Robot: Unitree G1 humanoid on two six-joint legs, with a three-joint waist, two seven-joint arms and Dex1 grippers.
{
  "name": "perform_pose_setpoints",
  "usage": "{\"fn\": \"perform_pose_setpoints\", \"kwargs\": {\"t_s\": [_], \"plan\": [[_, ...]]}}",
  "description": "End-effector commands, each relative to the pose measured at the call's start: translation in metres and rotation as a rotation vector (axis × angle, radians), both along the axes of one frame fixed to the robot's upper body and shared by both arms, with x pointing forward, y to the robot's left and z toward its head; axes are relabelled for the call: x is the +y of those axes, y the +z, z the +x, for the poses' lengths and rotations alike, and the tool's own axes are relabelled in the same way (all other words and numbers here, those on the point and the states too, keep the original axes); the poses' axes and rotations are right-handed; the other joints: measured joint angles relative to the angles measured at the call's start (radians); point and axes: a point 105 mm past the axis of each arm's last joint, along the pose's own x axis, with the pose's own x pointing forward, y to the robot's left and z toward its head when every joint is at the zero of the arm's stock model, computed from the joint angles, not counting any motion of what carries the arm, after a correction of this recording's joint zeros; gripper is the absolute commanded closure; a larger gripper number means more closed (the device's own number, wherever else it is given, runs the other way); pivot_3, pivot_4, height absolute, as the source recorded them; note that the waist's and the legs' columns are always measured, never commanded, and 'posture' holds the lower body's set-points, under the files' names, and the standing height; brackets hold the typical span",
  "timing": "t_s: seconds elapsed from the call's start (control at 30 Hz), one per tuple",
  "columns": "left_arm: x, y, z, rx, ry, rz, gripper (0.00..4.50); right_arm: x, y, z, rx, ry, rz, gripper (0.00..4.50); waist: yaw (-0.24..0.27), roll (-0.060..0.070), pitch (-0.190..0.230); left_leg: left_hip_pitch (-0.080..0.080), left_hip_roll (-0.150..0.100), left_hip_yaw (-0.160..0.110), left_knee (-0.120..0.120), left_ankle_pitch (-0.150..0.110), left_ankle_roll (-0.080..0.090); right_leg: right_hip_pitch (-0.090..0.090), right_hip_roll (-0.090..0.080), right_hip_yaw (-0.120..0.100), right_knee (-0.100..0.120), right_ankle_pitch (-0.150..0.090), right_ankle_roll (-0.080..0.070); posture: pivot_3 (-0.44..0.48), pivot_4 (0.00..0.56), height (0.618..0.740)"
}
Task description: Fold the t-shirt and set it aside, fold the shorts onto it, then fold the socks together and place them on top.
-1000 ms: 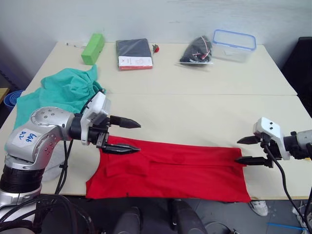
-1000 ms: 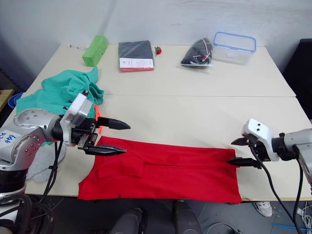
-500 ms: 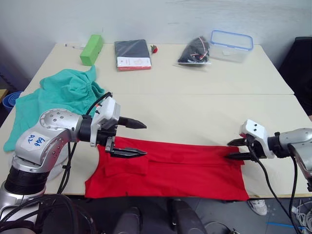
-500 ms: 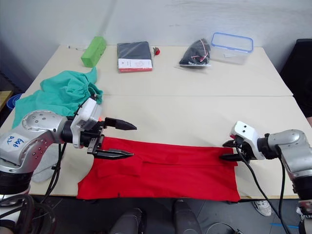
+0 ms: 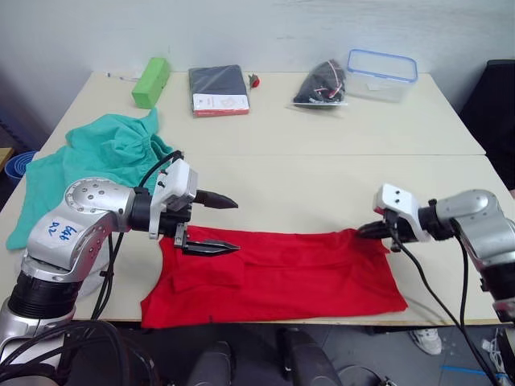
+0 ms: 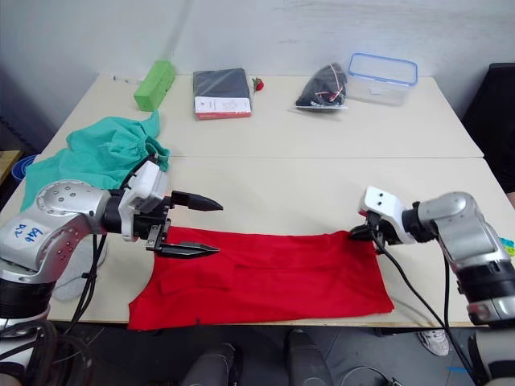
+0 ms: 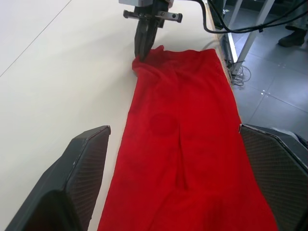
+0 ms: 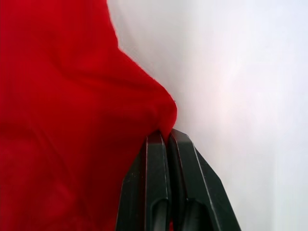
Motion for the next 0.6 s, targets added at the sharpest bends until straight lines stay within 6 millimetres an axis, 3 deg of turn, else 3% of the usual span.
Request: {"fn": "perform_pose_setpoints", "kwargs": {"t_s": [0.03,0.3,0.37,0.6], "plan": [[0.005,-0.005,0.001,-0.026,0.019,0.03,0.0,0.008,0.02,0.028,-0.105,0.062,-0.087,4.45,-0.003,0.001,0.001,0.0,0.0,0.001,0.0,0.0,0.0,0.0,0.0,0.0,0.0,0.0,0.0,0.0,0.15,0.74],[0.019,-0.018,0.011,-0.027,0.119,0.042,0.0,0.024,0.051,0.088,-0.275,0.042,-0.273,4.45,-0.017,0.001,0.001,-0.018,0.0,0.001,0.001,0.005,-0.008,-0.02,0.0,0.0,0.003,0.0,0.0,0.0,0.15,0.74],[0.019,-0.018,0.009,-0.03,0.123,0.04,0.0,0.033,0.054,0.095,-0.3,0.039,-0.297,4.45,-0.02,0.001,0.001,-0.024,-0.001,0.003,0.003,0.005,-0.009,-0.028,-0.001,0.0,0.007,0.0,0.0,0.0,0.15,0.74],[0.019,-0.013,0.007,-0.043,0.138,0.024,0.0,0.047,0.053,0.104,-0.372,0.04,-0.297,4.45,-0.02,0.001,0.001,-0.025,-0.001,0.003,0.003,0.005,-0.009,-0.028,-0.001,-0.001,0.009,0.0,0.0,0.0,0.15,0.74]]}}
